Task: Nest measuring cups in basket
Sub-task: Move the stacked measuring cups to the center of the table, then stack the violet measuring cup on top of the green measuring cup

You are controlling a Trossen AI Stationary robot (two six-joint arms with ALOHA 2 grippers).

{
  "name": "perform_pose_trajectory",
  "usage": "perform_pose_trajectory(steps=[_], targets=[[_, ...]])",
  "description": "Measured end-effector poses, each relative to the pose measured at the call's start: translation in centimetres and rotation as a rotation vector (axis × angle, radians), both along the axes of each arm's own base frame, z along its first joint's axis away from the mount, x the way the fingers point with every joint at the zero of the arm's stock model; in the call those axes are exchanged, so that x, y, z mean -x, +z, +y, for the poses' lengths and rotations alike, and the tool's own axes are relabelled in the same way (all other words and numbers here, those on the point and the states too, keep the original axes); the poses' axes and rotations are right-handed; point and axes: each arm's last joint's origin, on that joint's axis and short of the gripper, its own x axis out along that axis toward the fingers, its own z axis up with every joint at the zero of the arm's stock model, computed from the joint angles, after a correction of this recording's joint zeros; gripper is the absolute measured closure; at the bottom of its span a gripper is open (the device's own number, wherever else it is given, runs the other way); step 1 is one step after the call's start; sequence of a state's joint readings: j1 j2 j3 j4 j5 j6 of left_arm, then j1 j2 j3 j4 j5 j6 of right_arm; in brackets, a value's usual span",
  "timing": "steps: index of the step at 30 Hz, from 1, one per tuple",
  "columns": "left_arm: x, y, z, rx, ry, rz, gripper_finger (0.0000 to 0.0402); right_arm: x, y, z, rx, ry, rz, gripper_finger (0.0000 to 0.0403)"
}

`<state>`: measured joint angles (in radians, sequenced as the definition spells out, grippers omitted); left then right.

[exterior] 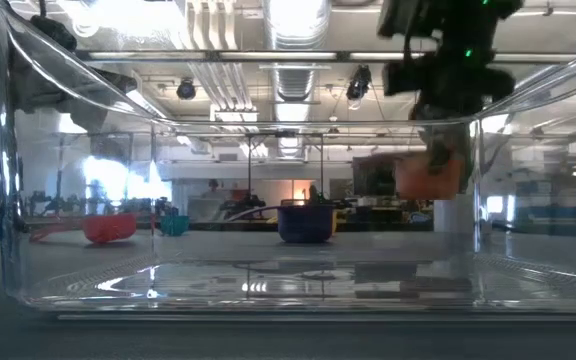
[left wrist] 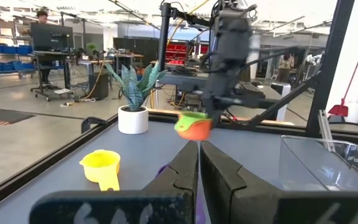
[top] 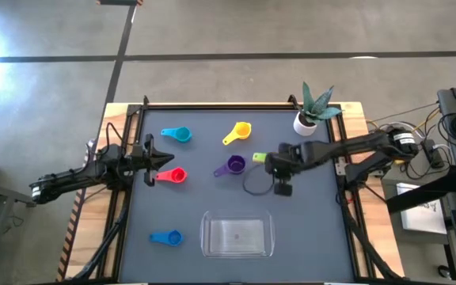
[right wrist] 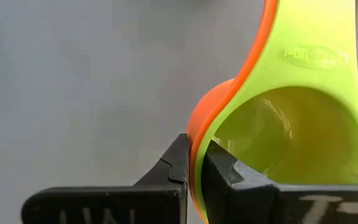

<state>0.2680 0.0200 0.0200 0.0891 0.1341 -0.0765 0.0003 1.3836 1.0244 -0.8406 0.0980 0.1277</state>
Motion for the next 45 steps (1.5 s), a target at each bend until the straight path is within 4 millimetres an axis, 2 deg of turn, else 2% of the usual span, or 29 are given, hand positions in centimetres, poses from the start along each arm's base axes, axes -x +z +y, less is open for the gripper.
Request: perform_pose_trajectory(steps=[4,11,17,22,25,28,32,35,40,45], targets=[[0.0,0.0,0.0,0.0,0.0,0.0,0.0402,-0.5,-1.9,-1.3,-0.04,0.016,0.048,0.0394],[0.0,0.0,0.0,0.0,0.0,0.0,0.0402,-2.0,-4.2,-1.3,-0.07,0.045,0.067,0.0389],[0.0,0.0,0.0,0.0,0.0,-0.001,0.0402,-3.0,-5.4,-1.1,-0.138,0.061,0.083,0.0339],[0.0,0.0,0.0,0.0,0.0,0.0,0.0402,-2.5,-3.9,-1.1,-0.141,0.053,0.128,0.0275],[0.0,0.0,0.0,0.0,0.0,0.0,0.0402,-2.3,-1.8,-1.1,-0.134,0.043,0.124,0.0245],[0.0,0.0,0.0,0.0,0.0,0.0,0.0402,-2.7,0.6,-1.2,-0.107,0.056,0.033,0.0227],[0.0,0.0,0.0,0.0,0.0,0.0,0.0402,-4.9,3.2,-1.8,-0.002,0.079,-0.198,0.0218],[0.0,0.0,0.0,0.0,0.0,0.0,0.0402,-6.9,3.7,-3.4,0.008,0.062,-0.293,0.0217],[0.0,0.0,0.0,0.0,0.0,0.0,0.0402,-10.1,2.1,-6.7,0.004,0.057,-0.24,0.0217],[0.0,0.0,0.0,0.0,0.0,-0.001,0.0402,-12.5,-0.9,-8.3,-0.09,0.089,-0.121,0.0216]])
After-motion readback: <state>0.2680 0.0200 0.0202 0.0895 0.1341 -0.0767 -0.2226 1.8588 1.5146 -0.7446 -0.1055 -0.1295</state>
